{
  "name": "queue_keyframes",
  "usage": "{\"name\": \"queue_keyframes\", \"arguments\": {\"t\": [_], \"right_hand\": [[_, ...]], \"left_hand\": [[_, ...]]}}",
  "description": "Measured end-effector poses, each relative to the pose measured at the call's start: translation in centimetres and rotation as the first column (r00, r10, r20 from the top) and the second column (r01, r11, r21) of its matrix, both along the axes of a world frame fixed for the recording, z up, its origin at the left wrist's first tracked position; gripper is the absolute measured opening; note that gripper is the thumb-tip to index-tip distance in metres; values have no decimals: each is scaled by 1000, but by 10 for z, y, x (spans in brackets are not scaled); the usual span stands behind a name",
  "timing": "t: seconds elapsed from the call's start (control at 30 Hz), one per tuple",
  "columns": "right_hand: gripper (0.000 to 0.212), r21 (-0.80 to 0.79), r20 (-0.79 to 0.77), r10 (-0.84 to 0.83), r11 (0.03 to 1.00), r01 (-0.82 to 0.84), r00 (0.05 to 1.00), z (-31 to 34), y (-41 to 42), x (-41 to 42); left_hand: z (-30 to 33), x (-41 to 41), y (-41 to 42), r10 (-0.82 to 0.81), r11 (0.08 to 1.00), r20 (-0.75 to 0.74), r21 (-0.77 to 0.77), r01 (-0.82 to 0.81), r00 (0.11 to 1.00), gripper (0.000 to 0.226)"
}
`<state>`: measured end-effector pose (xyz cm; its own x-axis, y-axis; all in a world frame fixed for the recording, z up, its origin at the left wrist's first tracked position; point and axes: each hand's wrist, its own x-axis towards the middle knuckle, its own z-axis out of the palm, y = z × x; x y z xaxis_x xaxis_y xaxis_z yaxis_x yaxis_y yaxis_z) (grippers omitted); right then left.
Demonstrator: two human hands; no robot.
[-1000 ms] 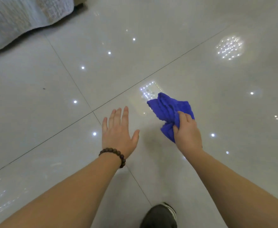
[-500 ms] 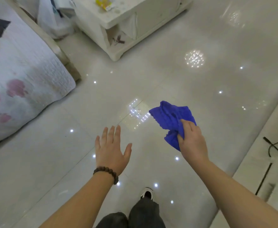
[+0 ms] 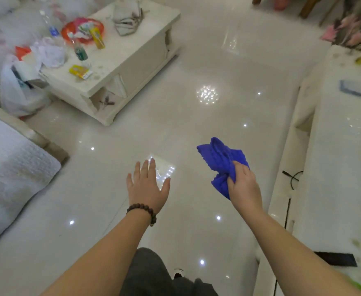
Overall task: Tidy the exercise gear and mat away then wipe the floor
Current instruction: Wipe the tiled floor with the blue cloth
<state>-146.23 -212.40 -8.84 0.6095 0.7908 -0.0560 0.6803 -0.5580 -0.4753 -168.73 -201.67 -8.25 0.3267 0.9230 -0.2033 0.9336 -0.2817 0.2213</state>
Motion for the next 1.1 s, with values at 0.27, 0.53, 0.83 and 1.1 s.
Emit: {"name": "queue_keyframes", "arguments": {"t": [0.27, 0.53, 0.83, 1.1], "right_hand": [[34, 3, -26, -185, 983, 185, 982, 3, 44, 80], [31, 24, -33, -339, 940, 339, 940, -5, 167, 193], [34, 42, -44, -566, 822, 568, 823, 13, 245, 313], [37, 62, -30, -730, 680, 730, 683, 2, 254, 440]], "left_hand": [[11, 112, 90, -161, 987, 40, 24, 160, 986, 72], [-5, 261, 235, -360, 933, 26, -11, 360, 933, 70], [10, 428, 333, -590, 807, -8, -41, 589, 808, 67], [4, 605, 363, -755, 655, 17, -23, 755, 655, 68]]}}
